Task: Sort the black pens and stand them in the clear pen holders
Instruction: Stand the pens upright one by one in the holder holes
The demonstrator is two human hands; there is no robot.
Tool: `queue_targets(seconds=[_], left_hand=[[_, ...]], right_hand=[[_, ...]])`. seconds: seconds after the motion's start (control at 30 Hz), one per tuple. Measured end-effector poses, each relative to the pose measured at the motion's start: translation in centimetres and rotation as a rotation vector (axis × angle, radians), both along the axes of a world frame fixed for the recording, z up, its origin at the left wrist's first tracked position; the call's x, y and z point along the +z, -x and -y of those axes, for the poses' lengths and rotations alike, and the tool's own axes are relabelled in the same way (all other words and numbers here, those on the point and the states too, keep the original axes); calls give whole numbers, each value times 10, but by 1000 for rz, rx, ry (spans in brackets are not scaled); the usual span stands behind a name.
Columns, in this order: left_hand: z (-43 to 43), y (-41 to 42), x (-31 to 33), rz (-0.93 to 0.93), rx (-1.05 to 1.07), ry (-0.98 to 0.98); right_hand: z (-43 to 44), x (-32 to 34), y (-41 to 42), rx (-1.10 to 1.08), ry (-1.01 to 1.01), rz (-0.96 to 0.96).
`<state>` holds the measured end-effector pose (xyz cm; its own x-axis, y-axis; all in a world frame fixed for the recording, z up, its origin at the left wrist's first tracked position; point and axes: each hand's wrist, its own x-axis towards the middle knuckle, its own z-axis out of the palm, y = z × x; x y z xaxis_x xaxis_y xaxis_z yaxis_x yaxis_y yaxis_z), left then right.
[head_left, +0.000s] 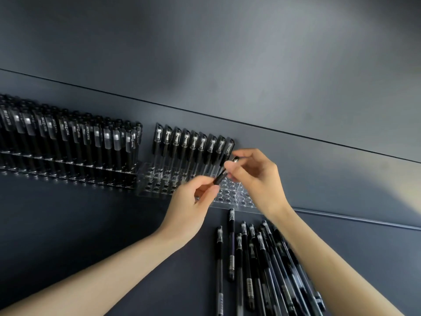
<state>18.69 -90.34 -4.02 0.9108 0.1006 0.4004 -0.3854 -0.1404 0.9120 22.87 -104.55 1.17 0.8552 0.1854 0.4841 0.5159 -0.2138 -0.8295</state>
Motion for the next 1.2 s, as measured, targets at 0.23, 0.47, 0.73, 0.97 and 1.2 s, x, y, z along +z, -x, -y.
queue_targets(seconds=[0.23, 0.47, 0.73, 0.97, 1.2], left_hand=[[3, 1, 0, 3, 81, 32], [-8, -6, -7, 197, 334, -593], [-15, -14, -25, 196, 341, -1178], [-16, -14, -26, 197, 356, -1194], [-15, -13, -24, 173, 346, -1199]], right_hand=[[-3, -2, 9, 69, -150, -102], [12, 15, -2, -137, -86, 108], [15, 23, -22, -316, -42, 311], [10, 10, -37, -322, 64, 334], [5, -3, -45, -246, 213, 285]])
